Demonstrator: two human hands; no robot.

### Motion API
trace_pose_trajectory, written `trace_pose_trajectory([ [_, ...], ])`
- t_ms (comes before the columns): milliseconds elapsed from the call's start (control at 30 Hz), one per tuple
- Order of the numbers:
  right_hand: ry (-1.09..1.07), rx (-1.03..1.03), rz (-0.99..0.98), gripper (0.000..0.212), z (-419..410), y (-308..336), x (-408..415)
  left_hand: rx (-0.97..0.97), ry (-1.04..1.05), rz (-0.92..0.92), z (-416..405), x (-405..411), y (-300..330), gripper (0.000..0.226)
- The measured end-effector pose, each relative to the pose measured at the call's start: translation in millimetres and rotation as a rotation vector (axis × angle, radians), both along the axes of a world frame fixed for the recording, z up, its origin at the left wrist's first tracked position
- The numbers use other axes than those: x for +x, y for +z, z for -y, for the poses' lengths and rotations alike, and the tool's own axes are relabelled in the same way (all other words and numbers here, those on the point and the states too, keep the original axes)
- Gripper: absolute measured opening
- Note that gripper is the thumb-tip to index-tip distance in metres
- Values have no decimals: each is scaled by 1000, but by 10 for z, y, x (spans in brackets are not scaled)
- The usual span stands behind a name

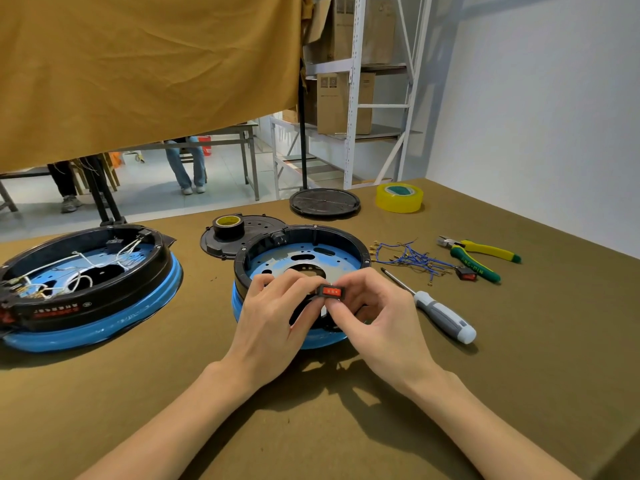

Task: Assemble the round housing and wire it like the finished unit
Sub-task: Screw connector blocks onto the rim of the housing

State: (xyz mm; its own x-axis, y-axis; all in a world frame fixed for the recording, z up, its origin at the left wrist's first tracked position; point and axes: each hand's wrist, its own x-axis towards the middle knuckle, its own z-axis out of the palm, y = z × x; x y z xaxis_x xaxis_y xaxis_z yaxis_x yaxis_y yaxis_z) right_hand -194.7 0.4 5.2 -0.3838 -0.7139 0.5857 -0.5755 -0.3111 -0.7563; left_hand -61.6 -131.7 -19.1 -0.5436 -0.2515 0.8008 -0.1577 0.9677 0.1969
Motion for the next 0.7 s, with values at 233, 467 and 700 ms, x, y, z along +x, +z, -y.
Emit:
trace_pose_trajectory([
  [233, 15, -12, -20, 22, -10, 37, 21, 2, 15, 4, -12, 2, -3, 30],
  [467, -12, 57, -125, 11, -29, 14, -91, 1, 37, 51, -26, 4, 15, 32],
  [700, -72, 80, -212, 25, -51, -19, -150, 55, 24, 170, -100, 33, 188, 33],
])
